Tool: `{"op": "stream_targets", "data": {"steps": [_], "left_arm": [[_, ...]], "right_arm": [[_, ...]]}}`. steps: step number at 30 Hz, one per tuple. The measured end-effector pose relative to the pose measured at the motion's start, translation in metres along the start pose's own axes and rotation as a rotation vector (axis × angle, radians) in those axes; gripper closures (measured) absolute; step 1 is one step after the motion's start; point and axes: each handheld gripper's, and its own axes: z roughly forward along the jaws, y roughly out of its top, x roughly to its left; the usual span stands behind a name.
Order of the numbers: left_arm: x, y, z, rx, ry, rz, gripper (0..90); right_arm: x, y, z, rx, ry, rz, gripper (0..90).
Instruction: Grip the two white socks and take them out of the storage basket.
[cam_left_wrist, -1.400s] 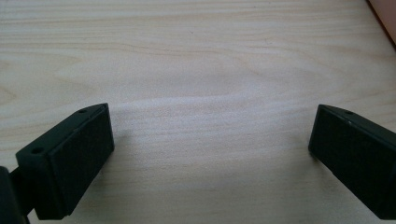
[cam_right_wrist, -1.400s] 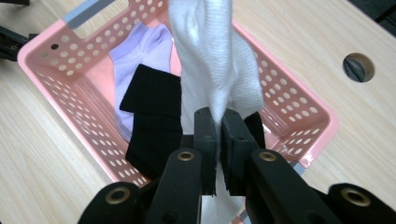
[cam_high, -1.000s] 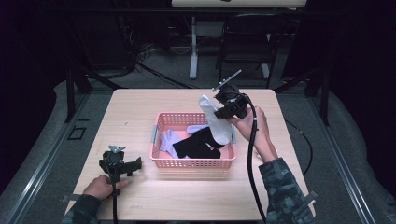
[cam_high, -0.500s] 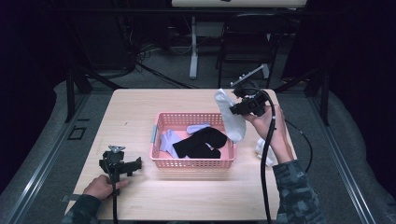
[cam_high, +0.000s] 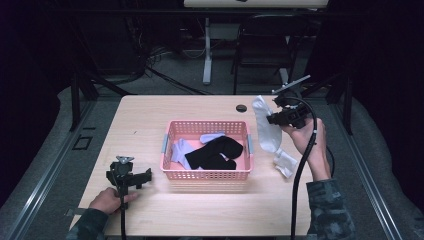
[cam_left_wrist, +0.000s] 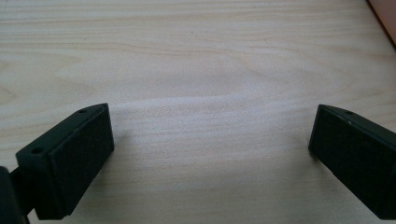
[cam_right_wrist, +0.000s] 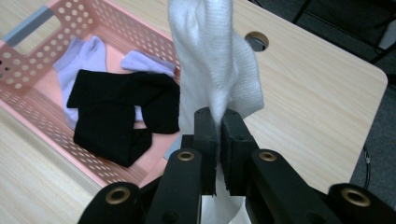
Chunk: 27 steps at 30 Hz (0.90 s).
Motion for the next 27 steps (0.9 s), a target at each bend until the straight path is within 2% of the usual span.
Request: {"op": "stream_targets", "data": {"steps": [12, 17, 23, 27], "left_arm": [[0.000, 0.000, 0.000, 0.000, 0.000, 0.000, 0.0], [0.000, 0.000, 0.000, 0.000, 0.000, 0.000, 0.0], [0.000, 0.000, 0.000, 0.000, 0.000, 0.000, 0.0], [0.000, 0.000, 0.000, 0.000, 0.000, 0.000, 0.0]], "right_arm": [[-0.033, -0.032, -0.001, 0.030, -0.040, 0.082, 85.8], [-0.046, -0.048, 0.008, 0.049, -0.040, 0.126, 85.8], [-0.064, -0.073, 0.032, 0.071, 0.022, 0.212, 85.8], [-0.069, -0.086, 0.050, 0.085, 0.053, 0.253, 85.8]]}}
